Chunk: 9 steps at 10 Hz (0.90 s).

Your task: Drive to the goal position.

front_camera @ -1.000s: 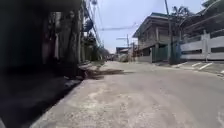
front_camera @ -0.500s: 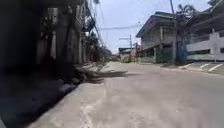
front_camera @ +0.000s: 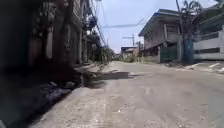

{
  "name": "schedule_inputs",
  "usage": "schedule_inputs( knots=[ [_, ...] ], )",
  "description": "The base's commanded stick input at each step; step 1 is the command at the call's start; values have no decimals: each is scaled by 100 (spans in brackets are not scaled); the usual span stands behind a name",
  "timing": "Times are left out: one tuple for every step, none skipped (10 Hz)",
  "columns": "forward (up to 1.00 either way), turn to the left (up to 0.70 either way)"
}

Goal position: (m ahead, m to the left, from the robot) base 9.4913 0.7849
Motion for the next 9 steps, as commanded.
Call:
schedule_inputs(
  knots=[
    [100, -2],
    [100, -2],
    [100, -2],
    [100, -2],
    [100, -2],
    [100, -2],
    [100, -2],
    [100, -2],
    [100, -22]
  ],
)
